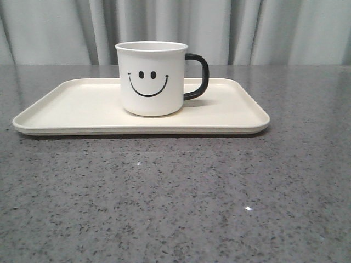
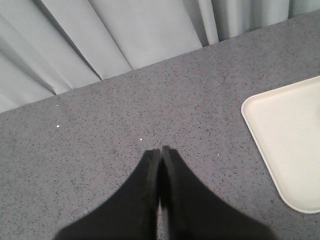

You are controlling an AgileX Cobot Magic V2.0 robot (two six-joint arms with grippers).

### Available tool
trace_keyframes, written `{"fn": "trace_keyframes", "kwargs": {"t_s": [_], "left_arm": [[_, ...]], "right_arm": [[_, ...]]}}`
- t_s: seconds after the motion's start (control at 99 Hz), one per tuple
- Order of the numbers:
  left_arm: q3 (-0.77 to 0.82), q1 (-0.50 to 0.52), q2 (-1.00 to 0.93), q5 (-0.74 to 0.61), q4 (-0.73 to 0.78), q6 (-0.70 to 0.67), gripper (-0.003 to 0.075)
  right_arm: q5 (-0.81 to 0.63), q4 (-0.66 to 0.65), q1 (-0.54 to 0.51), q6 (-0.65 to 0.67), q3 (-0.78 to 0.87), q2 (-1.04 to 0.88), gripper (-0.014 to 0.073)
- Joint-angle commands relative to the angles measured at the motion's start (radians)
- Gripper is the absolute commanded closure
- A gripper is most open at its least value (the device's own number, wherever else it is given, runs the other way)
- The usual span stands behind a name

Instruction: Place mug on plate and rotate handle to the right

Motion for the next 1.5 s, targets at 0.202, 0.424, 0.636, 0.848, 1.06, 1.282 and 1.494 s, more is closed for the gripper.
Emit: {"fn": "trace_keyframes", "kwargs": {"t_s": [0.202,0.424,0.636,0.848,1.06,1.282,1.494], "left_arm": [[-0.021,-0.006,-0.002,-0.075,0.014,-0.013,0.0740],[-0.021,-0.006,-0.002,-0.075,0.014,-0.013,0.0740],[-0.021,-0.006,-0.002,-0.075,0.014,-0.013,0.0740],[-0.021,0.005,-0.007,-0.075,0.023,-0.013,0.0740],[0.032,0.130,-0.108,-0.224,-0.094,-0.016,0.0740],[0.319,0.259,-0.325,-0.662,-0.159,-0.016,0.0740],[0.662,0.318,-0.531,-0.916,-0.250,-0.016,0.0740]], "right_arm": [[-0.065,0.001,-0.003,0.002,-0.020,0.007,0.0652],[-0.065,0.001,-0.003,0.002,-0.020,0.007,0.0652],[-0.065,0.001,-0.003,0.002,-0.020,0.007,0.0652],[-0.065,0.001,-0.003,0.002,-0.020,0.007,0.0652],[-0.065,0.001,-0.003,0.002,-0.020,0.007,0.0652],[-0.065,0.001,-0.003,0.002,-0.020,0.007,0.0652],[-0.065,0.001,-0.003,0.002,-0.020,0.007,0.0652]]}}
